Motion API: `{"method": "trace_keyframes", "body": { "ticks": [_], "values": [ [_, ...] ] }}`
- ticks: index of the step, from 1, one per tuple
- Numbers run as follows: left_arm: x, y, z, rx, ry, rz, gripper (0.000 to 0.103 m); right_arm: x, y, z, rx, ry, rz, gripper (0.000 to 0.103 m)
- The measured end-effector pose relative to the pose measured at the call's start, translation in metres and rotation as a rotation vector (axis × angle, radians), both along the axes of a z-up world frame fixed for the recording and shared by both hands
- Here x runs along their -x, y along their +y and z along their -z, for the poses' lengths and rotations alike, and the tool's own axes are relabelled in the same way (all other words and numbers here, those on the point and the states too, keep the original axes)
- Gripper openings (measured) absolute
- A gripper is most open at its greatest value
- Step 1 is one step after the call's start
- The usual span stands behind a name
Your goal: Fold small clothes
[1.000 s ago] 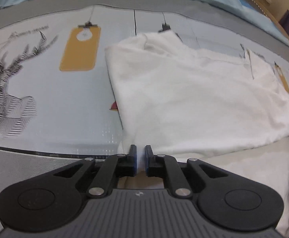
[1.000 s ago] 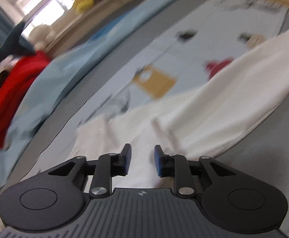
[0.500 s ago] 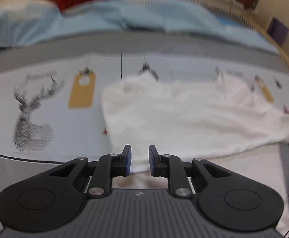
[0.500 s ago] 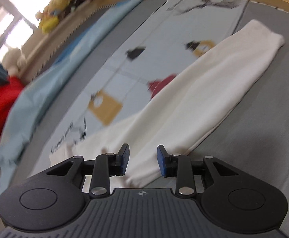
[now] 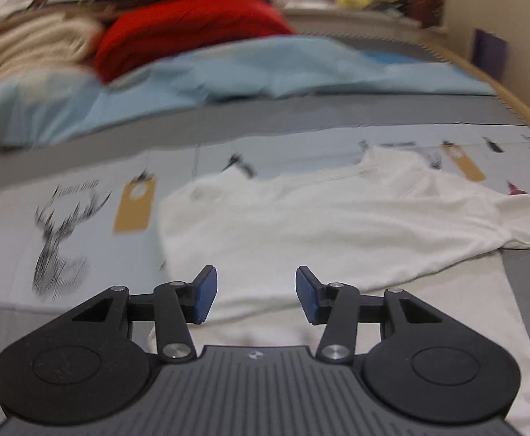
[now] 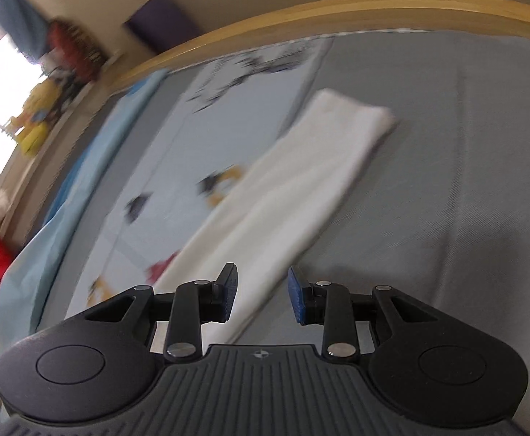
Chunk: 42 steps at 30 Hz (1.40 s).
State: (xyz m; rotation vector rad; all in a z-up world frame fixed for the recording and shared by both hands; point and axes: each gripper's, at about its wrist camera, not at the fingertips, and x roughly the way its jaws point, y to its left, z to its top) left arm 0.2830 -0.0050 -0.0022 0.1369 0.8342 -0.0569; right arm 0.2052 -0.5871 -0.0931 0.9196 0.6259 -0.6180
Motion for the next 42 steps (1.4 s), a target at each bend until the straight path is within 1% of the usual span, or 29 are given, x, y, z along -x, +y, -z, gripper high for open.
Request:
{"method": "trace_keyframes", "body": {
  "ticks": [3, 6, 8, 12, 13, 15, 17, 20, 23, 25, 26, 28, 30, 32, 33, 34, 35, 36, 37, 38, 39, 40, 41, 42],
  "values": [
    [-0.005, -0.009, 0.014, -0.027, 0.038, 0.019, 0.053, 0.002, -0.03, 0.02, -0.038, 0.015, 0.081, 0.033],
    [-0.011, -0.011, 0.021, -0.015, 0.082, 0.01, 0.053, 0.003, -0.05, 0.036, -0.045, 0.017, 0.139, 0.034],
    [-0.013, -0.008, 0.025, -0.009, 0.09, 0.009, 0.053, -0.004, -0.057, 0.046, -0.028, 0.03, 0.144, 0.035],
    [-0.01, -0.003, 0.024, -0.013, 0.089, 0.01, 0.053, -0.014, -0.062, 0.051, 0.015, -0.003, 0.139, 0.035],
    [-0.01, -0.002, 0.024, -0.008, 0.09, 0.009, 0.053, -0.017, -0.062, 0.052, 0.019, -0.014, 0.142, 0.028],
    [-0.01, 0.0, 0.023, -0.002, 0.091, 0.008, 0.053, -0.02, -0.062, 0.051, 0.026, -0.022, 0.163, 0.001],
    [-0.009, 0.0, 0.022, 0.001, 0.09, 0.013, 0.053, -0.018, -0.056, 0.039, 0.057, -0.053, 0.197, 0.001],
    [-0.008, 0.004, 0.019, 0.009, 0.083, 0.016, 0.053, -0.026, -0.032, 0.0, 0.185, -0.144, 0.152, 0.001],
    [-0.006, 0.009, 0.016, 0.015, 0.083, 0.012, 0.053, -0.038, 0.012, -0.046, 0.295, -0.263, 0.036, 0.001],
    [-0.004, 0.014, 0.015, 0.019, 0.082, 0.009, 0.053, -0.047, 0.053, -0.074, 0.358, -0.34, -0.091, 0.001],
    [-0.004, 0.017, 0.014, 0.021, 0.082, 0.006, 0.053, -0.052, 0.079, -0.087, 0.386, -0.374, -0.172, 0.001],
    [-0.003, 0.027, 0.012, 0.028, 0.083, -0.009, 0.053, -0.062, 0.133, -0.107, 0.418, -0.44, -0.35, 0.001],
    [-0.003, 0.04, 0.011, 0.039, 0.084, -0.041, 0.053, -0.069, 0.201, -0.123, 0.461, -0.5, -0.549, 0.001],
    [-0.004, 0.055, 0.009, 0.055, 0.086, -0.074, 0.053, -0.071, 0.273, -0.131, 0.485, -0.554, -0.768, 0.001],
    [-0.006, 0.063, 0.008, 0.063, 0.092, -0.095, 0.053, -0.07, 0.306, -0.131, 0.482, -0.573, -0.873, 0.002],
    [-0.008, 0.073, 0.008, 0.077, 0.101, -0.121, 0.053, -0.071, 0.34, -0.127, 0.456, -0.577, -0.989, 0.002],
    [-0.009, 0.08, 0.009, 0.093, 0.108, -0.143, 0.053, -0.073, 0.371, -0.118, 0.396, -0.555, -1.11, 0.002],
    [-0.011, 0.088, 0.009, 0.115, 0.119, -0.168, 0.053, -0.075, 0.396, -0.106, 0.338, -0.518, -1.19, 0.002],
    [-0.013, 0.095, 0.01, 0.135, 0.13, -0.187, 0.053, -0.076, 0.416, -0.091, 0.287, -0.464, -1.241, 0.006],
    [-0.015, 0.102, 0.012, 0.159, 0.143, -0.206, 0.053, -0.078, 0.433, -0.073, 0.236, -0.376, -1.284, 0.006],
    [-0.017, 0.107, 0.013, 0.177, 0.15, -0.219, 0.053, -0.082, 0.443, -0.058, 0.19, -0.282, -1.321, 0.006],
    [-0.019, 0.112, 0.014, 0.195, 0.157, -0.233, 0.053, -0.083, 0.448, -0.047, 0.164, -0.204, -1.333, 0.006],
    [-0.02, 0.115, 0.016, 0.216, 0.159, -0.241, 0.053, -0.081, 0.449, -0.044, 0.168, -0.158, -1.324, 0.006],
    [-0.022, 0.117, 0.017, 0.238, 0.155, -0.244, 0.053, -0.079, 0.447, -0.047, 0.189, -0.134, -1.311, 0.006]
  ]
}}
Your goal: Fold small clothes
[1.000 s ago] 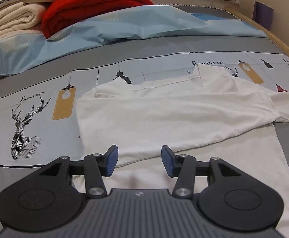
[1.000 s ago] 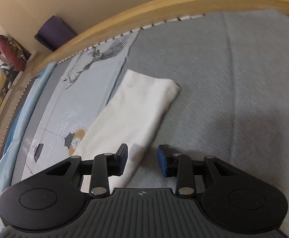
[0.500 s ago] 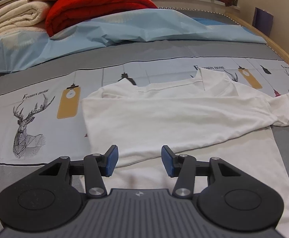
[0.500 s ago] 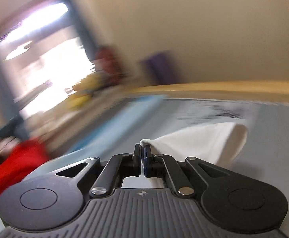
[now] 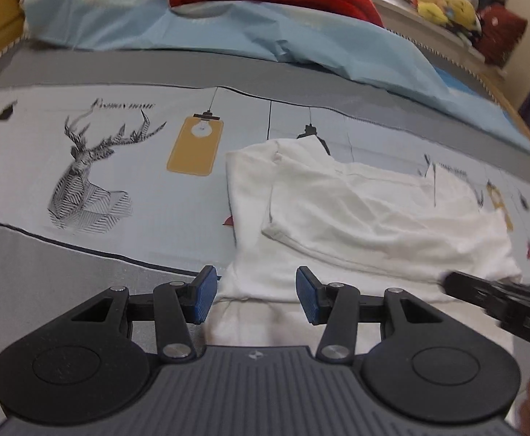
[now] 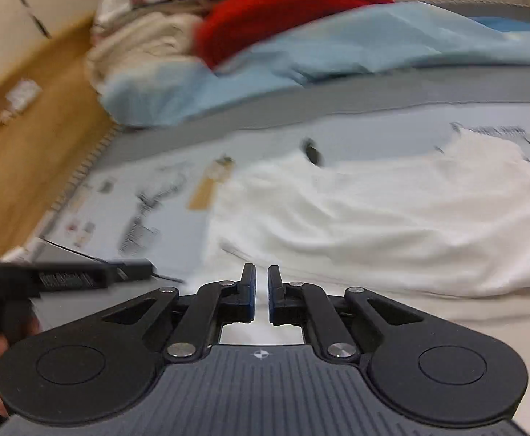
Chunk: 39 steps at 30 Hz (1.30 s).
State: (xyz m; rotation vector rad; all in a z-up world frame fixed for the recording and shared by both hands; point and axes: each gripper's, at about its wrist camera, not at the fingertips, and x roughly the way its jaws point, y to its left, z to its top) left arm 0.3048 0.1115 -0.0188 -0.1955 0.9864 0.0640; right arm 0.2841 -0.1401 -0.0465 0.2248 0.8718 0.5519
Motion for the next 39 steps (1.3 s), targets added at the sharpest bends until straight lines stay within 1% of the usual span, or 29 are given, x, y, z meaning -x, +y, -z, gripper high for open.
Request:
{"method": "trace_keyframes", "body": {
  "ticks": [2, 3, 4, 5, 6, 7, 9, 11, 14, 15, 17, 20, 22, 23, 24, 25, 26, 27, 28, 29, 30, 31, 32, 33, 34, 35, 36, 38, 39],
  "values": [
    [-0.003, 0.003, 0.005, 0.046, -0.028, -0.01, 0.052, 0.001, -0.014, -0.017, 0.052, -0.016, 0.054, 0.006],
    [-0.006, 0.003, 0.009, 0.062, -0.036, -0.016, 0.043, 0.002, -0.024, -0.026, 0.07, -0.021, 0.096, 0.008],
    [-0.009, 0.003, 0.015, 0.081, -0.045, -0.017, 0.036, 0.001, -0.038, -0.036, 0.077, -0.025, 0.146, 0.013],
    [-0.012, 0.003, 0.021, 0.096, -0.048, -0.017, 0.026, 0.006, -0.055, -0.043, 0.071, -0.031, 0.204, 0.017],
    [-0.016, 0.003, 0.027, 0.105, -0.05, -0.016, 0.022, 0.009, -0.071, -0.049, 0.06, -0.043, 0.267, 0.025],
    [-0.02, 0.003, 0.033, 0.112, -0.057, -0.016, 0.022, 0.014, -0.09, -0.052, 0.042, -0.066, 0.338, 0.029],
    [-0.029, 0.003, 0.043, 0.116, -0.066, -0.017, 0.022, 0.025, -0.124, -0.04, 0.042, -0.103, 0.437, 0.029],
    [-0.038, 0.004, 0.052, 0.122, -0.076, -0.025, 0.022, 0.023, -0.147, -0.028, 0.092, -0.07, 0.564, 0.03],
    [-0.053, 0.006, 0.062, 0.136, -0.067, -0.065, 0.026, 0.012, -0.185, -0.018, -0.03, -0.005, 0.678, 0.03],
    [-0.057, 0.007, 0.064, 0.142, -0.069, -0.069, 0.029, 0.009, -0.194, -0.017, -0.052, 0.0, 0.703, 0.03],
    [-0.067, 0.005, 0.068, 0.126, -0.052, -0.072, 0.032, 0.006, -0.206, -0.014, -0.069, 0.004, 0.757, 0.03],
    [-0.077, 0.002, 0.075, 0.112, -0.038, -0.062, 0.034, 0.004, -0.228, -0.003, -0.135, 0.051, 0.842, 0.031],
    [-0.081, -0.002, 0.083, 0.093, -0.024, -0.043, 0.033, -0.006, -0.231, 0.009, -0.162, 0.096, 0.88, 0.031],
    [-0.082, -0.005, 0.085, 0.077, -0.018, -0.027, 0.019, -0.006, -0.232, 0.014, -0.177, 0.119, 0.891, 0.031],
    [-0.082, -0.008, 0.085, 0.056, -0.014, -0.013, 0.013, -0.006, -0.233, 0.02, -0.192, 0.135, 0.895, 0.031],
    [-0.08, -0.01, 0.079, 0.034, -0.026, -0.005, 0.012, -0.007, -0.233, 0.021, -0.203, 0.147, 0.896, 0.031],
    [-0.075, -0.01, 0.067, 0.019, -0.059, -0.009, 0.011, -0.008, -0.233, 0.022, -0.209, 0.154, 0.895, 0.031],
    [-0.069, -0.008, 0.051, 0.027, -0.104, -0.025, 0.01, -0.009, -0.232, 0.022, -0.212, 0.158, 0.895, 0.031],
    [-0.06, -0.003, 0.032, 0.054, -0.15, -0.043, 0.01, -0.009, -0.231, 0.023, -0.216, 0.16, 0.894, 0.031],
    [-0.052, 0.0, 0.021, 0.065, -0.169, -0.057, 0.01, -0.009, -0.231, 0.024, -0.219, 0.164, 0.892, 0.031],
    [-0.044, 0.001, 0.015, 0.052, -0.162, -0.061, 0.01, -0.01, -0.228, 0.026, -0.221, 0.173, 0.887, 0.031],
    [-0.039, 0.0, 0.019, 0.016, -0.129, -0.054, 0.011, -0.01, -0.226, 0.028, -0.224, 0.185, 0.883, 0.032],
    [-0.039, -0.001, 0.029, -0.016, -0.073, -0.034, 0.013, -0.011, -0.223, 0.03, -0.233, 0.199, 0.876, 0.032],
    [-0.041, -0.001, 0.043, -0.043, 0.005, -0.02, 0.015, -0.011, -0.22, 0.032, -0.241, 0.211, 0.867, 0.033],
    [-0.044, 0.002, 0.053, -0.069, 0.054, -0.045, 0.015, -0.012, -0.217, 0.036, -0.244, 0.222, 0.858, 0.033],
    [-0.044, 0.006, 0.053, -0.111, 0.044, -0.099, 0.014, -0.014, -0.214, 0.039, -0.247, 0.233, 0.853, 0.033],
    [-0.043, 0.007, 0.048, -0.126, 0.0, -0.118, 0.014, -0.014, -0.212, 0.043, -0.255, 0.246, 0.851, 0.033],
    [-0.041, 0.004, 0.037, -0.105, -0.066, -0.093, 0.014, -0.016, -0.211, 0.052, -0.288, 0.282, 0.856, 0.033],
    [-0.04, 0.002, 0.035, -0.082, -0.078, -0.071, 0.016, -0.016, -0.212, 0.057, -0.305, 0.299, 0.872, 0.033]
  ]
}}
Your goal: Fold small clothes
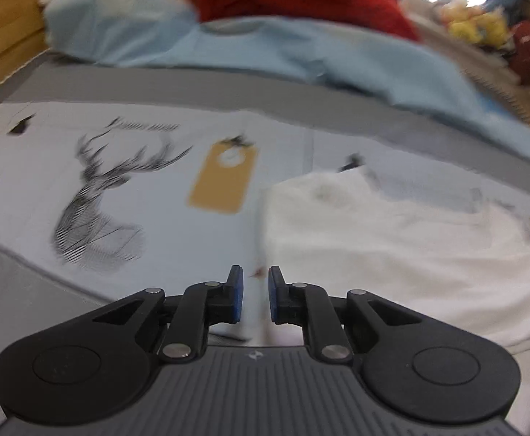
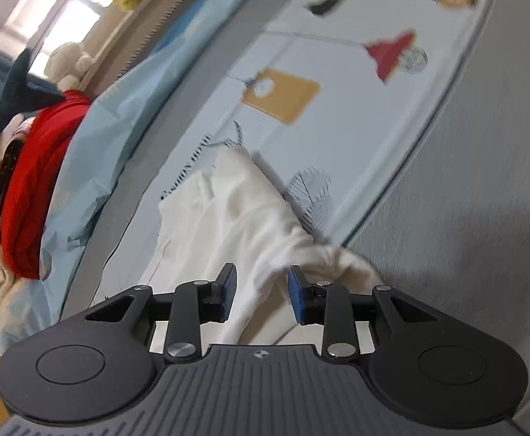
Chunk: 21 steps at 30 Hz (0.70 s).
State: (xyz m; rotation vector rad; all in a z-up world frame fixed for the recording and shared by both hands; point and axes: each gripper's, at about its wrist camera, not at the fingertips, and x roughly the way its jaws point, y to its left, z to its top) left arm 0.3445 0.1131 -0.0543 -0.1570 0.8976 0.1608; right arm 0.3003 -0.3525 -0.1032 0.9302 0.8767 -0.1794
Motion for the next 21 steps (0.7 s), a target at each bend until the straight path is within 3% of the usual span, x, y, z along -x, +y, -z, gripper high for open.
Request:
{"method": "trace_keyframes", "body": {
  "ticks": [3, 6, 8, 9, 10, 12, 13, 15, 16, 17, 19, 21],
  "values": [
    [-0.003, -0.011, 0.006, 0.067, 0.029, 0.074, 0.017, 0.0, -0.005, 0.008, -0.026, 0.012, 0.047, 0.033],
    [-0.003, -0.023, 0.013, 0.047, 0.056, 0.124, 0.017, -0.002, -0.01, 0.016, -0.068, 0.008, 0.086, 0.033],
    [-0.004, -0.028, 0.017, 0.021, 0.062, 0.145, 0.017, -0.003, -0.012, 0.02, -0.093, 0.007, 0.1, 0.024],
    [-0.003, -0.028, 0.017, 0.013, 0.064, 0.147, 0.017, -0.003, -0.013, 0.02, -0.098, 0.006, 0.112, 0.0],
    [-0.004, -0.028, 0.017, 0.012, 0.065, 0.144, 0.017, -0.001, -0.015, 0.02, -0.092, 0.005, 0.134, 0.001],
    [-0.007, -0.026, 0.018, 0.023, 0.07, 0.132, 0.017, 0.014, -0.018, 0.004, -0.084, -0.008, 0.207, 0.0],
    [-0.009, -0.024, 0.018, 0.03, 0.071, 0.128, 0.017, 0.028, -0.016, -0.013, -0.098, -0.062, 0.23, 0.0],
    [-0.013, -0.021, 0.016, 0.033, 0.066, 0.133, 0.017, 0.043, -0.002, -0.038, 0.037, -0.122, 0.153, 0.0],
    [-0.014, -0.021, 0.016, 0.023, 0.062, 0.132, 0.017, 0.046, 0.001, -0.03, 0.107, -0.058, 0.151, 0.0],
    [-0.016, -0.02, 0.016, 0.013, 0.061, 0.124, 0.017, 0.046, -0.003, -0.014, 0.104, 0.036, 0.171, 0.0],
    [-0.017, -0.015, 0.016, 0.016, 0.066, 0.091, 0.017, 0.052, -0.016, 0.015, 0.019, 0.227, 0.27, 0.003],
    [-0.017, -0.011, 0.016, 0.037, 0.071, 0.073, 0.017, 0.055, -0.02, 0.007, 0.044, 0.23, 0.309, 0.004]
  ]
}}
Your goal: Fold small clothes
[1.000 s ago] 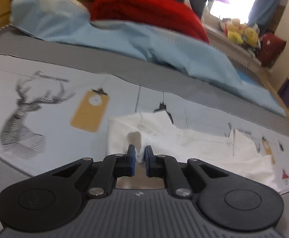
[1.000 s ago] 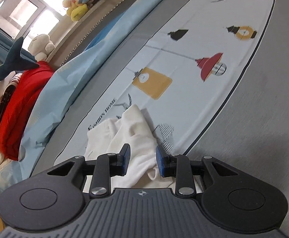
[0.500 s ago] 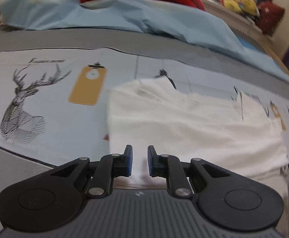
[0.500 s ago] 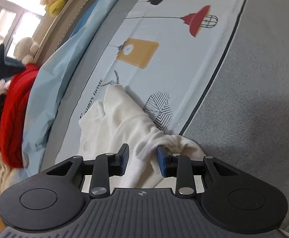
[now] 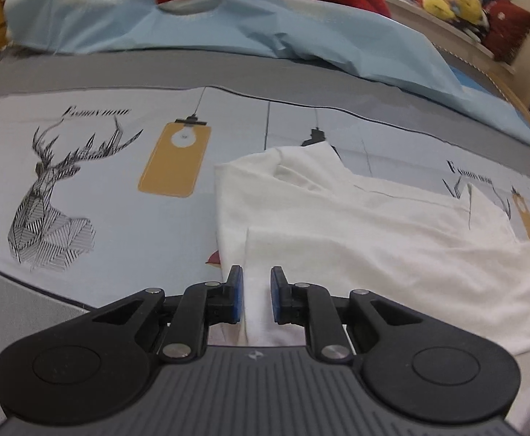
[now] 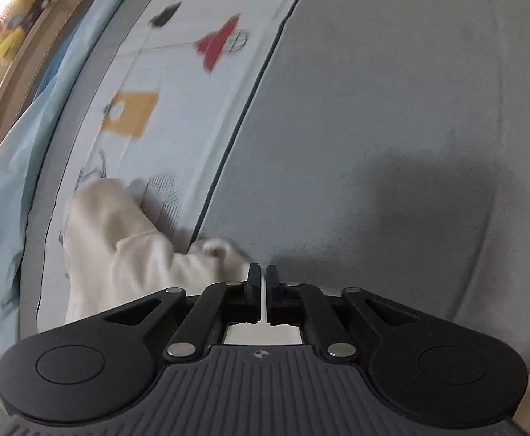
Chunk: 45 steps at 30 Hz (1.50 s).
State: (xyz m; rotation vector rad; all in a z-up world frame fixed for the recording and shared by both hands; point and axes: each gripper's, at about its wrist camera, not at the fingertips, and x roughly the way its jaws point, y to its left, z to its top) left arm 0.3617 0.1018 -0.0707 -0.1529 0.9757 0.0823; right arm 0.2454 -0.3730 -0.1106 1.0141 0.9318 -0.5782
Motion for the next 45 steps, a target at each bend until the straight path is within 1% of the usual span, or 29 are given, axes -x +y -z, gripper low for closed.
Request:
{"method": "trace_keyframes", "body": {
  "ticks": [2, 4, 5, 7, 8, 10, 12, 15, 17, 18, 21, 22, 24, 26, 27, 28, 29, 31, 33, 34, 35, 36, 37, 38, 40, 41, 43, 44, 45],
  "values": [
    [0.0, 0.002, 0.001, -0.005, 0.0, 0.001, 0.017, -0.004, 0.002, -0.022, 0.064, -0.101, -0.016, 0.004],
    [-0.001, 0.005, 0.002, -0.014, 0.004, -0.009, 0.018, -0.015, 0.005, -0.04, 0.124, -0.202, -0.092, 0.01],
    [-0.001, 0.008, 0.004, -0.009, 0.008, -0.021, 0.019, -0.026, 0.008, -0.044, 0.141, -0.247, -0.161, 0.016],
    [-0.002, 0.014, 0.008, 0.018, 0.02, -0.039, 0.019, -0.052, 0.01, -0.041, 0.123, -0.285, -0.299, 0.047],
    [-0.003, 0.017, 0.01, 0.042, 0.027, -0.05, 0.02, -0.065, 0.013, -0.034, 0.107, -0.285, -0.357, 0.05],
    [-0.004, 0.022, 0.014, 0.074, 0.038, -0.061, 0.021, -0.084, 0.016, -0.019, 0.106, -0.244, -0.423, 0.05],
    [-0.006, 0.024, 0.018, 0.086, 0.048, -0.063, 0.028, -0.099, 0.015, -0.007, 0.122, -0.22, -0.46, 0.05],
    [-0.009, 0.024, 0.025, 0.088, 0.063, -0.052, 0.03, -0.12, 0.013, 0.01, 0.107, -0.201, -0.518, 0.05],
    [-0.01, 0.022, 0.027, 0.08, 0.069, -0.051, 0.03, -0.13, 0.014, 0.016, 0.115, -0.228, -0.567, 0.019],
    [-0.011, 0.021, 0.027, 0.081, 0.065, -0.049, 0.03, -0.131, 0.015, 0.014, 0.153, -0.247, -0.597, 0.01],
    [-0.011, 0.018, 0.021, 0.092, 0.042, -0.034, 0.03, -0.137, 0.023, -0.011, 0.33, -0.387, -0.653, 0.009],
    [-0.011, 0.016, 0.019, 0.095, 0.032, -0.024, 0.03, -0.14, 0.024, -0.015, 0.387, -0.391, -0.646, 0.009],
    [-0.011, 0.013, 0.015, 0.099, 0.018, -0.006, 0.03, -0.147, 0.022, -0.013, 0.466, -0.345, -0.609, 0.012],
    [-0.009, 0.011, 0.011, 0.104, 0.004, 0.015, 0.03, -0.149, 0.02, -0.01, 0.509, -0.278, -0.58, 0.015],
    [-0.009, 0.01, 0.01, 0.109, 0.0, 0.026, 0.03, -0.147, 0.018, -0.012, 0.521, -0.264, -0.563, 0.015],
    [-0.009, 0.009, 0.009, 0.118, -0.002, 0.037, 0.03, -0.142, 0.017, -0.016, 0.525, -0.28, -0.544, 0.015],
    [-0.009, 0.009, 0.008, 0.131, -0.003, 0.051, 0.03, -0.136, 0.016, -0.022, 0.524, -0.307, -0.533, 0.015],
    [-0.007, 0.006, 0.009, 0.163, 0.007, 0.086, 0.03, -0.125, 0.019, -0.037, 0.495, -0.392, -0.57, 0.016],
    [-0.006, 0.001, 0.014, 0.191, 0.029, 0.138, 0.03, -0.114, 0.022, -0.042, 0.417, -0.467, -0.721, 0.019],
    [-0.005, -0.001, 0.018, 0.188, 0.047, 0.163, 0.03, -0.113, 0.025, -0.035, 0.347, -0.45, -0.82, 0.021],
    [-0.004, -0.005, 0.026, 0.163, 0.082, 0.186, 0.03, -0.113, 0.027, -0.024, 0.308, -0.388, -0.886, 0.022],
    [-0.004, -0.009, 0.037, 0.097, 0.146, 0.194, 0.032, -0.112, 0.028, -0.007, 0.317, -0.275, -0.922, 0.021],
    [-0.001, -0.01, 0.043, 0.059, 0.176, 0.19, 0.032, -0.11, 0.027, 0.008, 0.353, -0.174, -0.925, 0.012],
    [0.002, -0.01, 0.041, 0.063, 0.159, 0.179, 0.032, -0.103, 0.022, 0.014, 0.368, -0.178, -0.906, 0.012],
    [0.004, -0.012, 0.031, 0.057, 0.167, 0.153, 0.031, -0.096, 0.013, 0.004, 0.324, -0.206, -0.843, 0.012],
    [0.006, -0.015, 0.024, 0.062, 0.136, 0.155, 0.03, -0.093, 0.011, -0.003, 0.327, -0.223, -0.822, 0.014],
    [0.01, -0.018, 0.017, 0.096, 0.078, 0.177, 0.031, -0.081, 0.014, -0.012, 0.38, -0.267, -0.838, 0.02],
    [0.01, -0.019, 0.022, 0.087, 0.087, 0.189, 0.032, -0.079, 0.018, -0.007, 0.399, -0.235, -0.853, 0.02],
    [0.01, -0.021, 0.031, 0.041, 0.136, 0.187, 0.034, -0.076, 0.019, 0.0, 0.406, -0.168, -0.868, 0.022]
  ]
}}
